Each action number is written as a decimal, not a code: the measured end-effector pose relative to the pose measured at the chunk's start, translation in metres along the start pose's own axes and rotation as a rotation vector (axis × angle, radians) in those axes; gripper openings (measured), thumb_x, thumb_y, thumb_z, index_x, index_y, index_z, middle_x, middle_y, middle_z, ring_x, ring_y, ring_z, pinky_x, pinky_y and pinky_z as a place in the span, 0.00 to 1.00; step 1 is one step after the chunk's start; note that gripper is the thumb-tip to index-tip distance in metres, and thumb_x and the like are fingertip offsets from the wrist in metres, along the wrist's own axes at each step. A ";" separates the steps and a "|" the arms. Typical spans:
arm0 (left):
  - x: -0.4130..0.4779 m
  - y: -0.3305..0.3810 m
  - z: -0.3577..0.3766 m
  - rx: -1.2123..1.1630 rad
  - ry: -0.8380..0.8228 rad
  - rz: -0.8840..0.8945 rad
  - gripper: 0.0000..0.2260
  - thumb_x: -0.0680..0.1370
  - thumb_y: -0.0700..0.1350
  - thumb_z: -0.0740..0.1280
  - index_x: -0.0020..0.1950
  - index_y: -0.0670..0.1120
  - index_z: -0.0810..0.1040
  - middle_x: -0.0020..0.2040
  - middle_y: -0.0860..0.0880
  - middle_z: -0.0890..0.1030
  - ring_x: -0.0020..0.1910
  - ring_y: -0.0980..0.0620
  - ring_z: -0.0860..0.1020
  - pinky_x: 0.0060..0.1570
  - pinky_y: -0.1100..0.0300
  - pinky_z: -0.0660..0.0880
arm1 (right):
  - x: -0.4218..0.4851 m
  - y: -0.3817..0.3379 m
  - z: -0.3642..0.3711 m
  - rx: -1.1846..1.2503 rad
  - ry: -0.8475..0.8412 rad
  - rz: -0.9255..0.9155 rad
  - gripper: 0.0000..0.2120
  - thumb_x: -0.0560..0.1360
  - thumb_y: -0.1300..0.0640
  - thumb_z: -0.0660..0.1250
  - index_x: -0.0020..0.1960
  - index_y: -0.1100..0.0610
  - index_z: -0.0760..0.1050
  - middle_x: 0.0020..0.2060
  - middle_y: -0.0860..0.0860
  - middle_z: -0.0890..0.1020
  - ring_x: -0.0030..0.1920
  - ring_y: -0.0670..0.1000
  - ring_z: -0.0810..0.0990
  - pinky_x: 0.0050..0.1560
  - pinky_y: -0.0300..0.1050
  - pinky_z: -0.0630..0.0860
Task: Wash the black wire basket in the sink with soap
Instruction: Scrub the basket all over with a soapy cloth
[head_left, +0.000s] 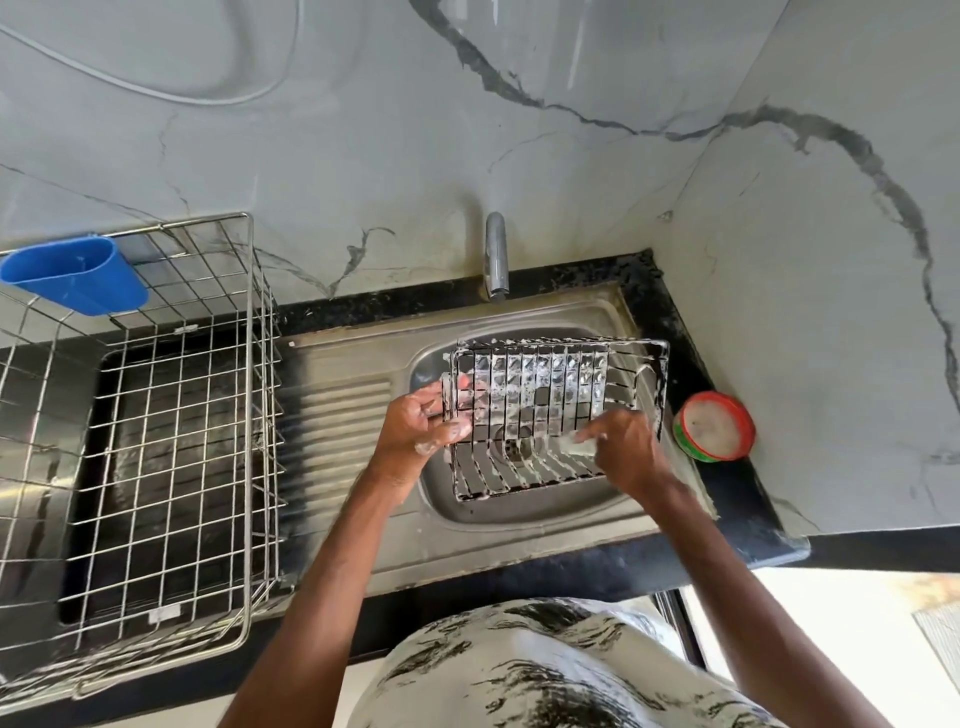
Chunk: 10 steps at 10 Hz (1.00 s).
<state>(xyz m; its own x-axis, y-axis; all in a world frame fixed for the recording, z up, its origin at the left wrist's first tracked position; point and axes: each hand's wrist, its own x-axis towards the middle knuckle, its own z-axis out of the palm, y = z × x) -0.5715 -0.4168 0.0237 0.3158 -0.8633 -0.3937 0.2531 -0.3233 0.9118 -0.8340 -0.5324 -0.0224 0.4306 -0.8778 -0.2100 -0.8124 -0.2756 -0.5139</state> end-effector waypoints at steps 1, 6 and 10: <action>0.000 0.000 0.004 0.069 -0.004 -0.008 0.39 0.53 0.49 0.80 0.61 0.44 0.72 0.64 0.47 0.76 0.67 0.37 0.78 0.70 0.40 0.74 | -0.002 0.001 -0.003 -0.028 -0.004 0.094 0.18 0.74 0.74 0.63 0.48 0.54 0.83 0.52 0.54 0.86 0.40 0.46 0.84 0.28 0.36 0.77; 0.003 0.002 0.000 0.077 0.006 0.000 0.66 0.46 0.62 0.88 0.74 0.31 0.67 0.71 0.35 0.76 0.69 0.37 0.77 0.70 0.41 0.75 | -0.051 -0.076 0.001 0.126 -0.035 -0.304 0.17 0.78 0.70 0.61 0.56 0.58 0.85 0.55 0.56 0.84 0.51 0.51 0.84 0.48 0.43 0.82; -0.001 0.017 0.012 0.145 0.005 0.012 0.56 0.52 0.55 0.81 0.74 0.33 0.68 0.72 0.39 0.73 0.72 0.44 0.72 0.74 0.42 0.71 | -0.044 -0.026 0.000 -0.183 -0.019 -0.099 0.20 0.75 0.72 0.59 0.60 0.58 0.82 0.57 0.56 0.84 0.51 0.54 0.85 0.42 0.35 0.77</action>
<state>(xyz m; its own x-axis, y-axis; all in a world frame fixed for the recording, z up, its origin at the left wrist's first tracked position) -0.5787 -0.4264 0.0407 0.3226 -0.8655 -0.3832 0.1148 -0.3661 0.9235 -0.8319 -0.4869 0.0005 0.5181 -0.8357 -0.1820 -0.8226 -0.4286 -0.3736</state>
